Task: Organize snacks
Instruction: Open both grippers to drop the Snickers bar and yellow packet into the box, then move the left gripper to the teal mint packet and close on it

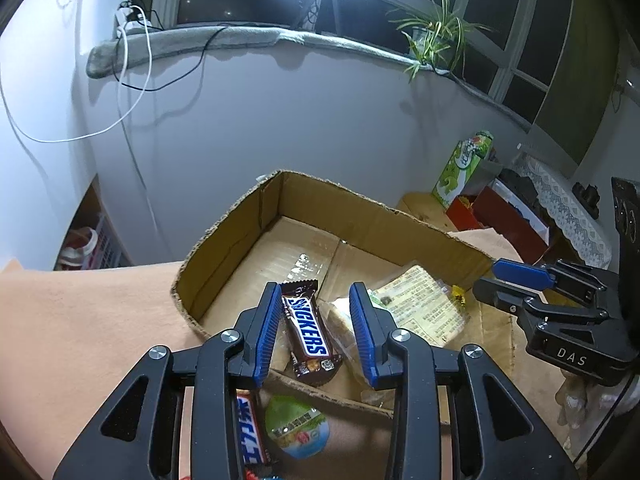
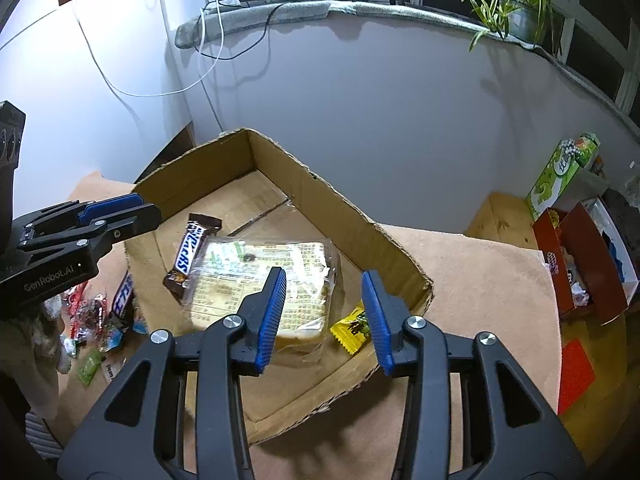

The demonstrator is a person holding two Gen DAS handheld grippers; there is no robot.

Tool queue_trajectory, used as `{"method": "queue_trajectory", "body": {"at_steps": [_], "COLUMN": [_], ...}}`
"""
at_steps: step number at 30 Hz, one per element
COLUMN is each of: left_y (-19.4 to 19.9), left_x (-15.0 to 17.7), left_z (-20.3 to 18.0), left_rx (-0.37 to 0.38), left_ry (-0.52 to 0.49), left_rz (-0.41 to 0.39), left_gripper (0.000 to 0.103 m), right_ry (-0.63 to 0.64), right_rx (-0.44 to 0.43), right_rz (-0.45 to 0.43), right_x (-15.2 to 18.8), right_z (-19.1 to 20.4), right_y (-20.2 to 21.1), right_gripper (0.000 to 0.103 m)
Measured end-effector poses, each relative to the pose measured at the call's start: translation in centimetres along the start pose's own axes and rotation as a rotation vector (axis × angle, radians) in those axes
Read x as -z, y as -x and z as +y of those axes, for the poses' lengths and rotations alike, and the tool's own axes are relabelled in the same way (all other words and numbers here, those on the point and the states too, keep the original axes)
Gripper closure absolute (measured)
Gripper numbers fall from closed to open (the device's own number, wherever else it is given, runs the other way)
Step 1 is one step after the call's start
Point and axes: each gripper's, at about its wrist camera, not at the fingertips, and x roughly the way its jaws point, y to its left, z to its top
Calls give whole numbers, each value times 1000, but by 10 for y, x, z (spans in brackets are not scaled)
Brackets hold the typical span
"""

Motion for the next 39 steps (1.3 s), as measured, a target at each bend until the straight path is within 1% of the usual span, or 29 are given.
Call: {"method": "queue_trajectory", "body": {"at_steps": [5,13,18,24,29,32,36,37,39], "left_y": [24,74,103,138,151,149,138,133,126], "left_x": [4,17,34,63,89,104,121,127,135], "left_z": [1,13,30,58,75,81,84,86,87], "left_rx": [4,-1,-12,-56,-87,-88,-68,-48,-37], "left_ry": [2,8,29,66,92,100,103,107,99], "left_rz": [-36,-101,-131,-156,-141,-108,-54,-26,12], "left_gripper": [69,69,69,69,69,69,69,69,69], "right_ry": [15,58,104,145,189,209,240,251,259], "right_rx": [-21,-77,-115,-166,-210,-232,-247,-249,-254], "right_rz": [-28,-65,-71,-60,-24,14,58,70,88], "right_x": [2,18,33,50,66,74,85,88,92], "right_z": [12,44,69,95,117,126,136,138,141], "right_y": [19,51,65,70,62,50,34,30,24], "right_gripper": [62,62,62,62,62,62,62,62,62]}}
